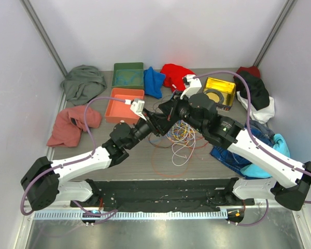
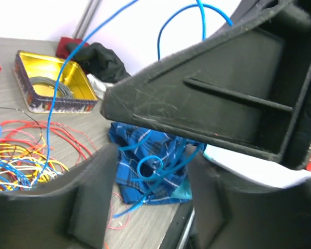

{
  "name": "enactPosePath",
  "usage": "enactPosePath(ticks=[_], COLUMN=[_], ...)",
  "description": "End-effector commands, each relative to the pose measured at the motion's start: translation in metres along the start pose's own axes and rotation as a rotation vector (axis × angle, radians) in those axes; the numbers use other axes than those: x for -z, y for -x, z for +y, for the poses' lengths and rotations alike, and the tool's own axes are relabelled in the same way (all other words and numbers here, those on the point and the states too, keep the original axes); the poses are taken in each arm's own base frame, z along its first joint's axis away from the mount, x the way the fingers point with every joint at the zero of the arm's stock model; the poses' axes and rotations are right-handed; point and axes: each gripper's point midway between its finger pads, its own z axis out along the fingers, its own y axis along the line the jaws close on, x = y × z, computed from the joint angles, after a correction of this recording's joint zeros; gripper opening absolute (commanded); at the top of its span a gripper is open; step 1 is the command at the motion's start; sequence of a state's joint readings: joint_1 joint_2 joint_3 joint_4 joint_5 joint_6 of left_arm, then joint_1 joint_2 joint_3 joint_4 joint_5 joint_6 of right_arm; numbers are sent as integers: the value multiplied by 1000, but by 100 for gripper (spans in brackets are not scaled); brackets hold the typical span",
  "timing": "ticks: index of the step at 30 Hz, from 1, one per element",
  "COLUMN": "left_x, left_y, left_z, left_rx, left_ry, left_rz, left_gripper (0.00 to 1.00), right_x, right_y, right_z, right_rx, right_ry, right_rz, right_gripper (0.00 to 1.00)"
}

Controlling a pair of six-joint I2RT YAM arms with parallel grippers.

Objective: Untangle the cables

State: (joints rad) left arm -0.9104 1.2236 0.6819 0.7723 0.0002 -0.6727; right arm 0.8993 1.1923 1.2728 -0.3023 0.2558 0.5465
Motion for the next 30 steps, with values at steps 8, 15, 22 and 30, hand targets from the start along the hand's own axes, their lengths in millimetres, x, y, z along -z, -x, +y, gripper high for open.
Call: enactPosePath(ticks=[8, 15, 22, 30], left_x=[5, 13, 5, -26], left_y=[43, 67, 99, 170], left_z=[-15, -5, 57, 97], left_rx=[-74, -127, -105, -107], left_ry=[-8, 143, 365, 460], left_rz=[-121, -83, -28, -112], left_gripper=[0, 0, 0, 0], right_x=[18, 32, 62, 90], right_y=[24, 16, 15, 27], right_z=[13, -6, -34, -48], right_rx=[-40, 16, 33, 61], right_ry=[64, 1, -78, -97], right_rz=[-75, -41, -71, -143], right_gripper=[22, 100, 100, 100])
